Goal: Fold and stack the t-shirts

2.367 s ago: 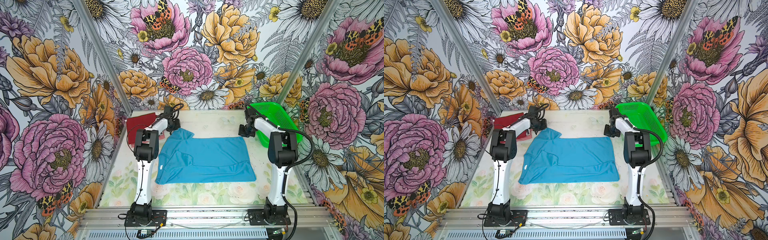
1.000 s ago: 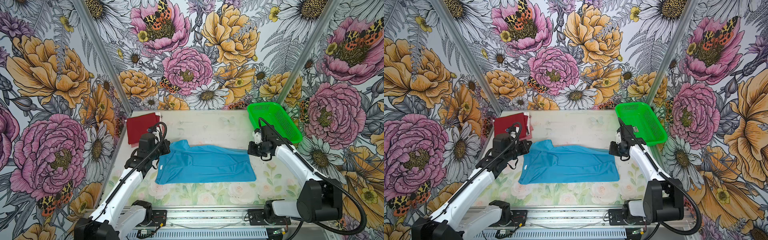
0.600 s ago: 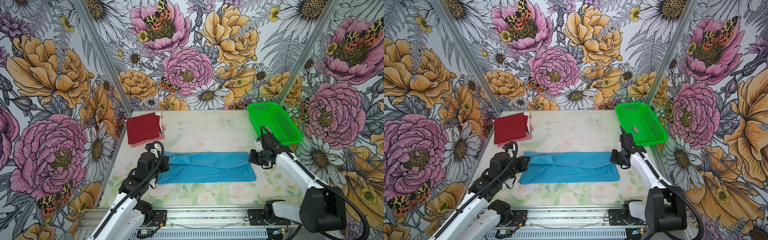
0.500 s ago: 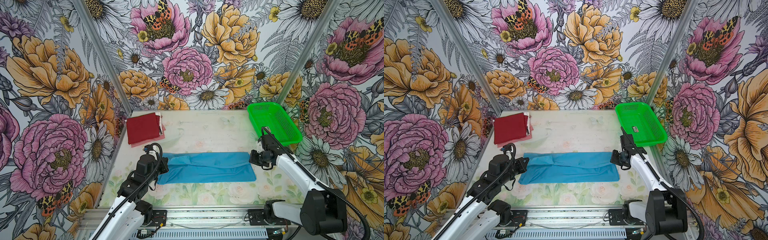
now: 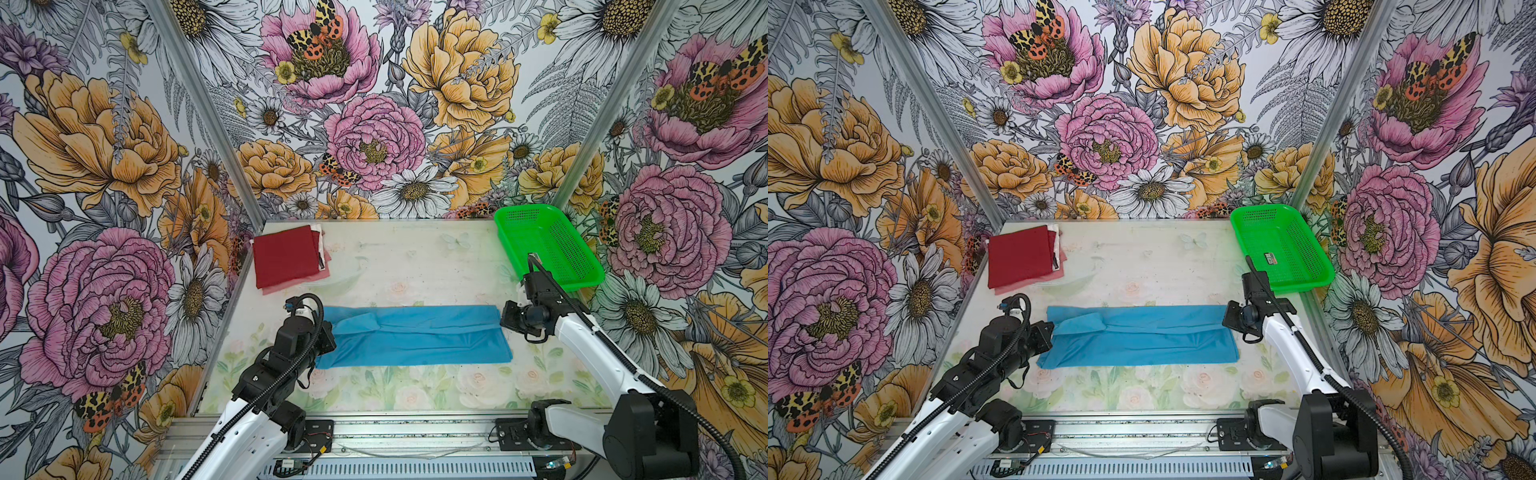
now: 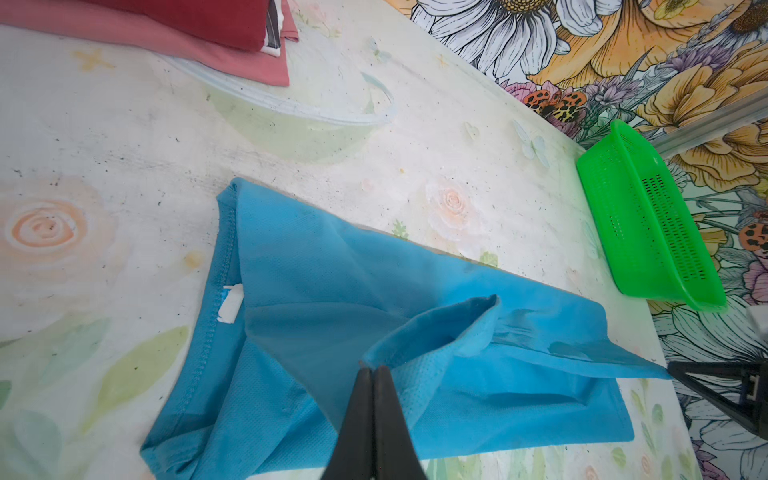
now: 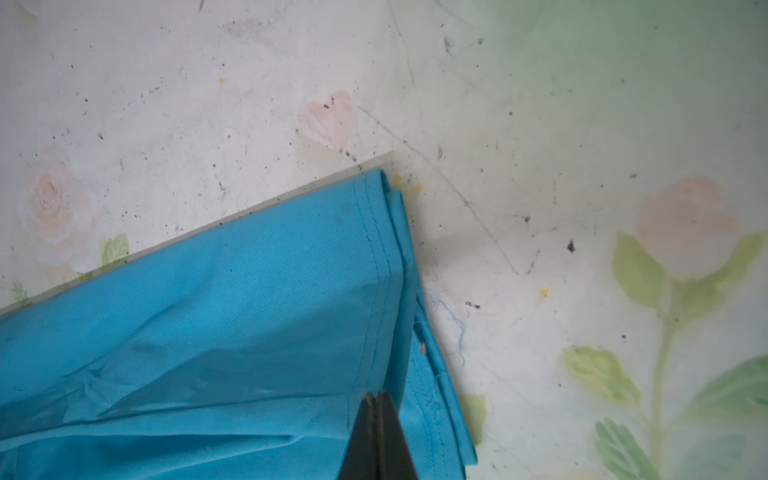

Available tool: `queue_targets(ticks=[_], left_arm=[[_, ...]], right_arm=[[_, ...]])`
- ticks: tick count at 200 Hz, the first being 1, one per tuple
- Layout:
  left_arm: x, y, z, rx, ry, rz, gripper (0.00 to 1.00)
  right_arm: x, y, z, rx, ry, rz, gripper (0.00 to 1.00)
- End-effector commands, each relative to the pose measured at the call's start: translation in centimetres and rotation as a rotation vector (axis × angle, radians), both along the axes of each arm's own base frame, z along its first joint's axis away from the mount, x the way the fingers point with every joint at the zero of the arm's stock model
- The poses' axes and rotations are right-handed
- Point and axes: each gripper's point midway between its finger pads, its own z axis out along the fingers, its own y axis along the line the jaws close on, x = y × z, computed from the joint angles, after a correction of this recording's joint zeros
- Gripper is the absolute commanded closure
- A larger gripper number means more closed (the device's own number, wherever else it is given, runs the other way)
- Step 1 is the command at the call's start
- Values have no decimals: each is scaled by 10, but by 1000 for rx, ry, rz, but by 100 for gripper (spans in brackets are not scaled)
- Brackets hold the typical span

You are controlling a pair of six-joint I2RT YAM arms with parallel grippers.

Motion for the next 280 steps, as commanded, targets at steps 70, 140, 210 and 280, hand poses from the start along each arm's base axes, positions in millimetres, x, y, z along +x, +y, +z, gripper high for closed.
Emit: queue_targets(ticks=[70,140,210,280], left_arm=[[12,19,6,8,11,89,1],[24,-23,-21,-67,88,-63,1],[31,-49,-89,-110,221,-29,1],[81,-61,-123,-87,288,-24,1]], right_arm=[[8,5,29,6,-107,10,1],[25,63,-5,18,16,231,1],[19,81,-74,-117,208,256,1],[-40,97,-99,-125,334,347,1]])
